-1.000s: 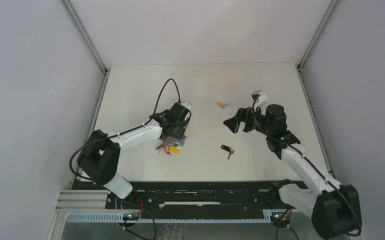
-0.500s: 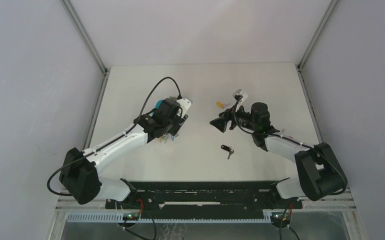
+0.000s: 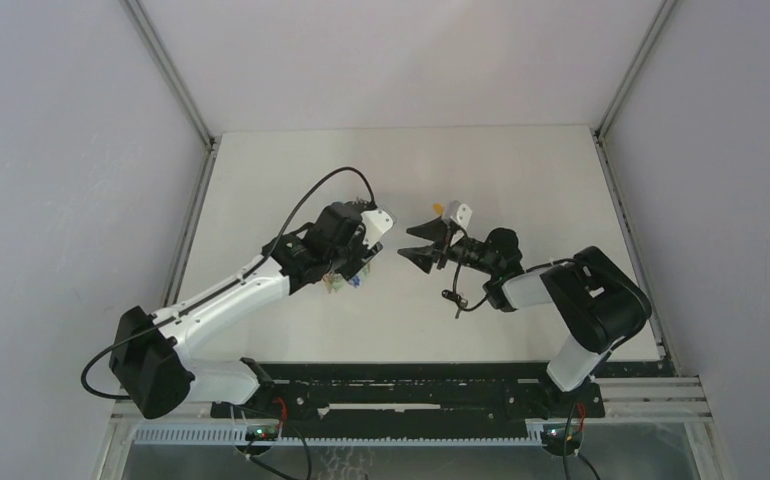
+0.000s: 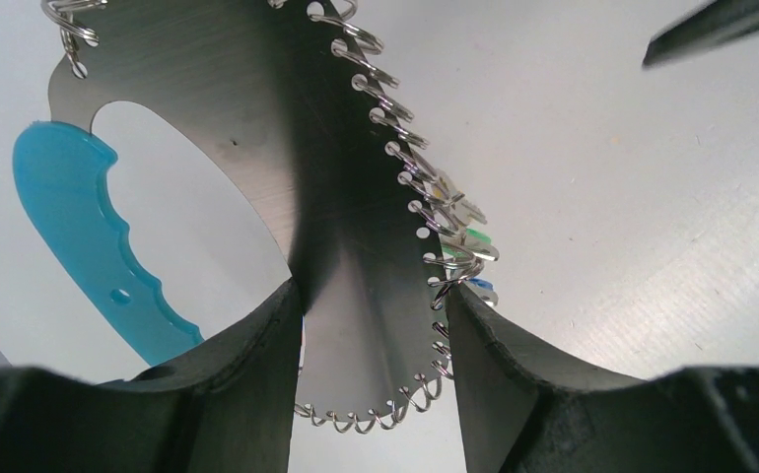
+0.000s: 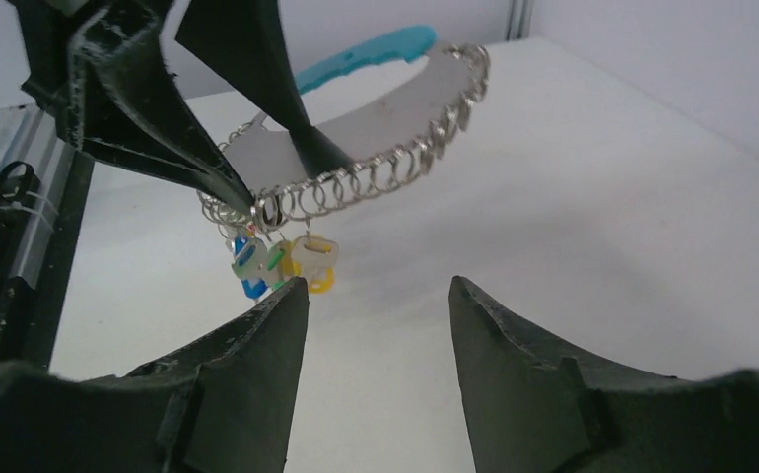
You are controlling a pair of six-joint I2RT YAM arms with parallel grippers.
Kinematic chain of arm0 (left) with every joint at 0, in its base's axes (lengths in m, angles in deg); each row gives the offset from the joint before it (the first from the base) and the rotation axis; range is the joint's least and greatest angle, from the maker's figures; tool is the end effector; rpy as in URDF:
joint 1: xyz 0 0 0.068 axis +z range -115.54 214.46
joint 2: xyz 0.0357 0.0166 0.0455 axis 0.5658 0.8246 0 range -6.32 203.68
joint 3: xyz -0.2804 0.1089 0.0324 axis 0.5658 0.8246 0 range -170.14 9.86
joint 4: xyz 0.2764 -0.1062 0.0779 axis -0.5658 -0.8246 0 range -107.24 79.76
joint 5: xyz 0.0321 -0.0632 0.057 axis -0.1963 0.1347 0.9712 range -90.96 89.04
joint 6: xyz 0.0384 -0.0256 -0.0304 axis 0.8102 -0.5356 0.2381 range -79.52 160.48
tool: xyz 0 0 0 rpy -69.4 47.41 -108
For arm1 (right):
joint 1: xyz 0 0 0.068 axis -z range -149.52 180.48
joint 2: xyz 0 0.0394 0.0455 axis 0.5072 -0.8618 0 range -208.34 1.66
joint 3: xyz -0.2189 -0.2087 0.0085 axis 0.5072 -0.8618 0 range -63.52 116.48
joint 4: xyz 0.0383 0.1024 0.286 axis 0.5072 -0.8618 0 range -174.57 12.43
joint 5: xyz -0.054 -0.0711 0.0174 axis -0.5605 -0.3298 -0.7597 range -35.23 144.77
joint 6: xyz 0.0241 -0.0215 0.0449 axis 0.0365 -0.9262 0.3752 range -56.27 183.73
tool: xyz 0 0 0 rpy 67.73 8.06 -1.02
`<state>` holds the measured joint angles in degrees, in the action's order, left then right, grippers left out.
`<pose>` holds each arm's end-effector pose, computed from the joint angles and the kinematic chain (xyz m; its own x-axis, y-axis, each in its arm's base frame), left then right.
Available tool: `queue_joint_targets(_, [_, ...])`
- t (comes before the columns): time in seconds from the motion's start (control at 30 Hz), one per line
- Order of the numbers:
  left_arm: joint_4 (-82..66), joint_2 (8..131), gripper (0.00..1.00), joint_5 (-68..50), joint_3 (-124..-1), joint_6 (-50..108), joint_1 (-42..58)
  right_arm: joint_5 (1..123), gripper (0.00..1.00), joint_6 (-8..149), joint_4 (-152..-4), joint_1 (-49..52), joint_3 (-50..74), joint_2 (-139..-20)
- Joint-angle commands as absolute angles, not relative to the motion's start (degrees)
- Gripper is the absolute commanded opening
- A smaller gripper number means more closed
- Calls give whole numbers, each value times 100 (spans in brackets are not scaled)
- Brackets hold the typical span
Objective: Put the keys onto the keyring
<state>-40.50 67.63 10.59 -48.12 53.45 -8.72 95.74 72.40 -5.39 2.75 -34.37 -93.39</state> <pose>0.2331 -0.2086 0.2938 -0.3853 0.6632 -0.6416 0.6731 0.6776 0.2962 0.2734 0.1716 0.1759 -0.0441 0.1051 -0.9935 -0.9323 0.3531 0.0787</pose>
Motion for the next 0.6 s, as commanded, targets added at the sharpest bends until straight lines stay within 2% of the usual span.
queue_joint_targets(0.0, [-4054,6482,14,1198,-5229,5549,-975,9154,54,6412,557,-128,-3447,-9411])
queue_joint_targets(0.17, [-4198,6515,12,1372,-5383,5469,-1071,8720,50,5816,592,-483,-3458,-9411])
queue_joint_targets(0.37, [-4166,6494,10,1431,-5474,5184,-1108,8344,33,5475,645,-750,-3529,-9477])
queue_joint_targets(0.57, [-4116,6522,10,1373,-5539,4997,-1111,8021,28,5331,714,-960,-3700,-9510])
